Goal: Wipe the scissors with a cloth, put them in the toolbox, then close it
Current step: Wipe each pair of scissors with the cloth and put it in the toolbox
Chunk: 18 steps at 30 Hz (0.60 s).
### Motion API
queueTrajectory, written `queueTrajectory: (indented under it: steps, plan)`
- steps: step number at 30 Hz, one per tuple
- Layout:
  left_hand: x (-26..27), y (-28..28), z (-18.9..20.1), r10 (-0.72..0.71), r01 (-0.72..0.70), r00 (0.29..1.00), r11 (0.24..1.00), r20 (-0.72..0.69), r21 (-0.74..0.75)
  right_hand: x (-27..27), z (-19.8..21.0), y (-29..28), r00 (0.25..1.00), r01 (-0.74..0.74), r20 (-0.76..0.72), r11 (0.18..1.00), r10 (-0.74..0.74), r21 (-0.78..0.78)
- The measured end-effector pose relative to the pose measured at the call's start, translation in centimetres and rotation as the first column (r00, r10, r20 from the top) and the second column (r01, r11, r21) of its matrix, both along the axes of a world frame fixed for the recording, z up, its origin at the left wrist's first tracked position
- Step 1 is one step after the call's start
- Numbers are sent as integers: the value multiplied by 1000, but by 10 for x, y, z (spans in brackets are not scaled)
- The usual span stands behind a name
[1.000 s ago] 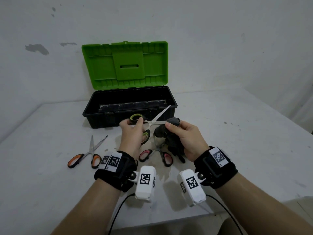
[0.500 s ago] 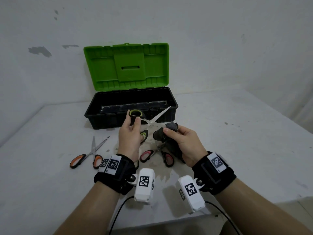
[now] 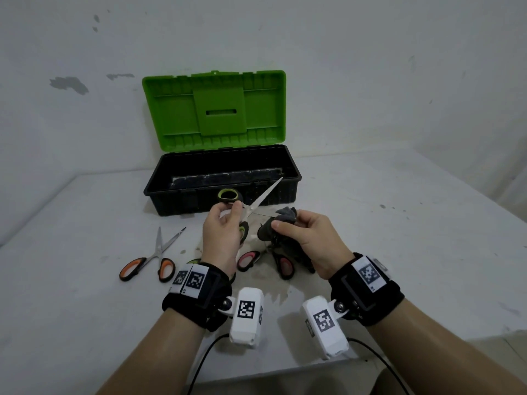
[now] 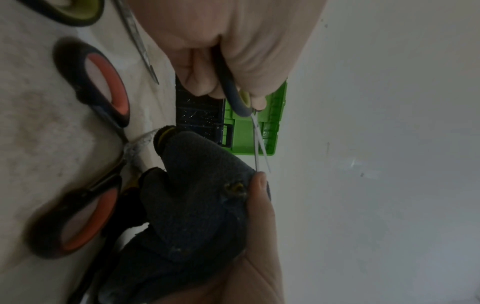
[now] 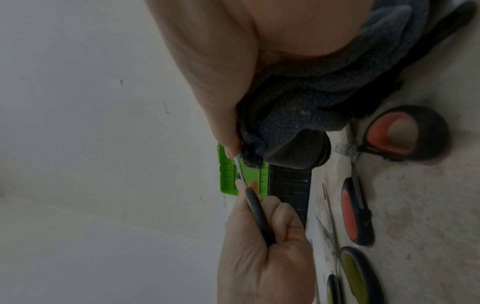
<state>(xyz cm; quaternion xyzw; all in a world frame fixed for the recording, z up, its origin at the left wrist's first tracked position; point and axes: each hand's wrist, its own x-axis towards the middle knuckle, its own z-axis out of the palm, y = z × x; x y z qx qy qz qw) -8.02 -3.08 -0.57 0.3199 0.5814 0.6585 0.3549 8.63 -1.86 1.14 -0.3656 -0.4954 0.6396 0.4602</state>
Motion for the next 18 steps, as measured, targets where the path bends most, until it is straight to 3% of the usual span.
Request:
queueTrajectory:
  steps: [5, 9, 11, 13, 16, 18]
  plan:
    - [-3, -3, 3, -80, 77, 996, 996, 45, 52, 1, -2, -1, 989, -66, 132, 997, 61, 30]
    - [-8, -1, 0, -41, 33, 997, 994, 72, 106, 16, -9, 3, 947, -188, 260, 982, 191, -35]
    - [-12, -2, 0, -25, 17, 997, 995, 77, 102, 28, -5, 11, 970, -134, 190, 987, 149, -92]
    - [-14, -4, -3, -14, 8, 998, 996, 63, 86, 38, 7, 20, 997, -71, 19, 987, 75, -141]
    - [-10, -6, -6, -10, 7, 998, 999, 59, 42, 42, 26, 28, 982, -87, -178, 985, 60, -150]
    - [-4, -6, -5, -9, 8, 996, 1000, 84, 21, 36, 27, 27, 974, -107, -215, 984, 74, -142]
